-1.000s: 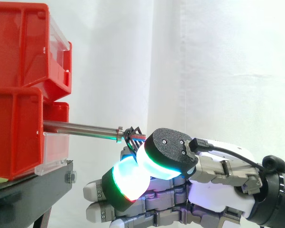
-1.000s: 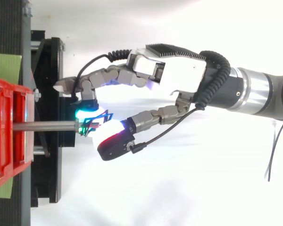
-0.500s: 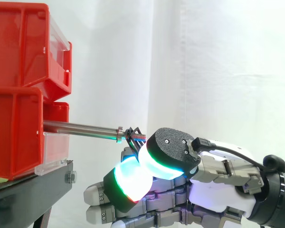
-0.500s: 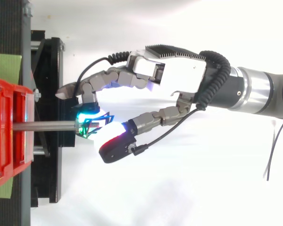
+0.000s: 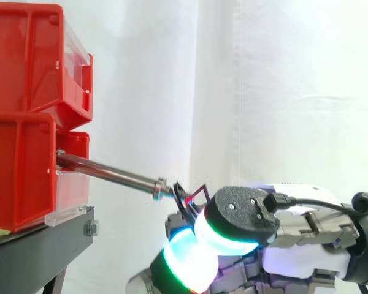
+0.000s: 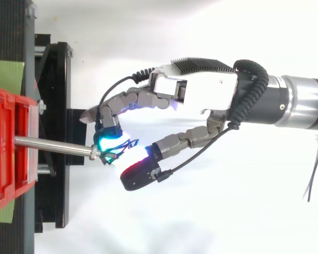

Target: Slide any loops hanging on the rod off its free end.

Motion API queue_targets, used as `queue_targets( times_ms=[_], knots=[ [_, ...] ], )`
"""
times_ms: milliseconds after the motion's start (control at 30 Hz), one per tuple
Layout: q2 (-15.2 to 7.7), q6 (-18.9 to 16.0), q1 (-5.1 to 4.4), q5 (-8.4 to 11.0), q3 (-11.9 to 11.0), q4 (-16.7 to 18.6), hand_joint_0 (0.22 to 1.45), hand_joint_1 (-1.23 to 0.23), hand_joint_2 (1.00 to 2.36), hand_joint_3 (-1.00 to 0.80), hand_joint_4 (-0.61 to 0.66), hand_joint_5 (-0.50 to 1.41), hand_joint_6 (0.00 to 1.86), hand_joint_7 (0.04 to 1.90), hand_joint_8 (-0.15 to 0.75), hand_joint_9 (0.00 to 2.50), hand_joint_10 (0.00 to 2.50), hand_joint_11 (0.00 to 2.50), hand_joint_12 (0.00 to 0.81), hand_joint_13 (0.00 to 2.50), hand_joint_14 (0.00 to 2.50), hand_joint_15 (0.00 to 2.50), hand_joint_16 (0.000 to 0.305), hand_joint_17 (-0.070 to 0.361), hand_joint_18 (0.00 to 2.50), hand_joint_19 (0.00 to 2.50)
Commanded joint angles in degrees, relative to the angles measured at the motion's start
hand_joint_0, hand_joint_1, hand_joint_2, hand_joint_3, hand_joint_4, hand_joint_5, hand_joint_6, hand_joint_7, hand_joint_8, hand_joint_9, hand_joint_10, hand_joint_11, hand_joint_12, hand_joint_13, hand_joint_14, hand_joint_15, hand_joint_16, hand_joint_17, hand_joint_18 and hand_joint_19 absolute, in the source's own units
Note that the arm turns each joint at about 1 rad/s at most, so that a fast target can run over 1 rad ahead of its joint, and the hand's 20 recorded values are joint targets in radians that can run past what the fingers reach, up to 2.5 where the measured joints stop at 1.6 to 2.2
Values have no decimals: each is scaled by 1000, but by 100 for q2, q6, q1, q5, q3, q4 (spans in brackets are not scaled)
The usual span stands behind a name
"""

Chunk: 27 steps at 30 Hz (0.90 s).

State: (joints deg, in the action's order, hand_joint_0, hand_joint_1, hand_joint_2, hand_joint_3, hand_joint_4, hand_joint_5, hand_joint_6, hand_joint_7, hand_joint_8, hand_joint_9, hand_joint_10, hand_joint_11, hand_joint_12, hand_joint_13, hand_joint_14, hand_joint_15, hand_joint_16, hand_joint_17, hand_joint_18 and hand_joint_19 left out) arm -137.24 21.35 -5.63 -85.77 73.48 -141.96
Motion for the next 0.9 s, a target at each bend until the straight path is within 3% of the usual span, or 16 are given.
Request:
queue_targets(
  times_ms=[0, 200, 233, 567, 633, 867],
  knots=[
    [110, 1, 0, -10, -1, -253, 606, -634, 1024, -65, 203, -203, 844, 1281, 307, 525, 7, 186, 336, 484, 0, 13, 51, 114, 569, 307],
    [373, 18, 9, -19, 8, -737, 607, -633, 1024, -69, 203, -203, 844, 1281, 308, 528, 6, 183, 335, 483, 0, 7, 51, 114, 568, 311],
    [497, 9, 9, -1, -1, -1027, 607, -633, 1024, -71, 205, -203, 844, 1280, 307, 526, 8, 182, 335, 482, 0, 10, 51, 114, 568, 311],
    [769, -87, 62, 8, 8, -1747, 607, -634, 1024, -71, 200, -202, 844, 1267, 308, 528, 6, 188, 336, 486, 0, 11, 51, 114, 568, 311],
    [830, -210, 70, 8, 8, -2064, 608, -635, 1024, -72, 202, -203, 843, 1277, 307, 529, 6, 181, 336, 486, 0, 7, 51, 114, 568, 311],
    [927, -580, 70, 8, 8, -2591, 623, -657, 1023, -121, 192, -206, 840, 1240, 303, 537, 7, 185, 339, 492, 0, 2, 51, 114, 573, 303]
  ],
)
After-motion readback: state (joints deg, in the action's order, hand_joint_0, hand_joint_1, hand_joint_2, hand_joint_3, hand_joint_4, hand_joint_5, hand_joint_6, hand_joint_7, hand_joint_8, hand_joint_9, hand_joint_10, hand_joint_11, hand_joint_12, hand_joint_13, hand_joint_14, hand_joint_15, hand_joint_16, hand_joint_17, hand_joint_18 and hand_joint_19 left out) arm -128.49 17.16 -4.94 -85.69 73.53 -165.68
